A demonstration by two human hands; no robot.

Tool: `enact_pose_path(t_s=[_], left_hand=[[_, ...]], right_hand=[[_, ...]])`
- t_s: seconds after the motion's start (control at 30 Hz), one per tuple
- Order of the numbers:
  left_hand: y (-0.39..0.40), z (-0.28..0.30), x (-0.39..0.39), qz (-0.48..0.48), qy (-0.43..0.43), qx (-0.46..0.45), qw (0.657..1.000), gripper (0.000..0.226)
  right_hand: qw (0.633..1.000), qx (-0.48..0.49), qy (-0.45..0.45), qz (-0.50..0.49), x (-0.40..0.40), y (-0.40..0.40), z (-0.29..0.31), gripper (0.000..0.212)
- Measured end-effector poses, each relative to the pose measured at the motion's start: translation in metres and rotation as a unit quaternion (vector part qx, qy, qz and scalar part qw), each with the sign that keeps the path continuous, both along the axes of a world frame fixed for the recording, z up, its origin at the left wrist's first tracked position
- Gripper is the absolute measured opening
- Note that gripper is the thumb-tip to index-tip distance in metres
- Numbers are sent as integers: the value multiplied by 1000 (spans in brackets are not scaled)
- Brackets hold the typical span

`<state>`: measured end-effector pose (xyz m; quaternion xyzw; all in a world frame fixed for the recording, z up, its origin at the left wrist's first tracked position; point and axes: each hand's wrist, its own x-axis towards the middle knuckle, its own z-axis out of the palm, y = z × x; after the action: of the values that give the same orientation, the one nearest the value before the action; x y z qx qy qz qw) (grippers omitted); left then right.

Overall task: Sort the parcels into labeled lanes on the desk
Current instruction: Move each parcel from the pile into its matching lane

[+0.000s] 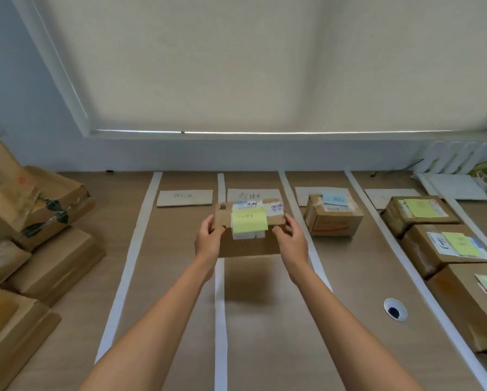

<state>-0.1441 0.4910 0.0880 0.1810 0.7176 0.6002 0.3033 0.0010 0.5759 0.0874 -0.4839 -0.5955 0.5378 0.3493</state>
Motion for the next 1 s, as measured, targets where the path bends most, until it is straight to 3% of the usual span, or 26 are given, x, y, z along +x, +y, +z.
enact_pose_path(t_s=[0.17, 0.33, 0.5, 0.67, 0.8, 1.0], left_hand=[[81, -36, -47, 9, -17, 27, 999, 45], [121, -101, -62, -22, 36, -73, 996, 46], [129, -131, -65, -33, 97, -110, 989, 48], [111, -111, -54, -8, 103, -109, 989, 62], [64, -75, -33, 21, 92, -99, 991, 64], [1, 7, 29, -16, 95, -53, 994, 59]], right_hand=[[1000, -9, 22, 1, -41, 79, -36, 50], [997, -57, -49, 6, -62, 119, -109, 58], [994, 7, -105, 2, -70, 130, -136, 58], [996, -33, -87, 4, -43, 115, -117, 73], [994, -33, -93, 36, -7, 68, -81, 55], [992, 9, -76, 102, 14, -18, 11, 50]])
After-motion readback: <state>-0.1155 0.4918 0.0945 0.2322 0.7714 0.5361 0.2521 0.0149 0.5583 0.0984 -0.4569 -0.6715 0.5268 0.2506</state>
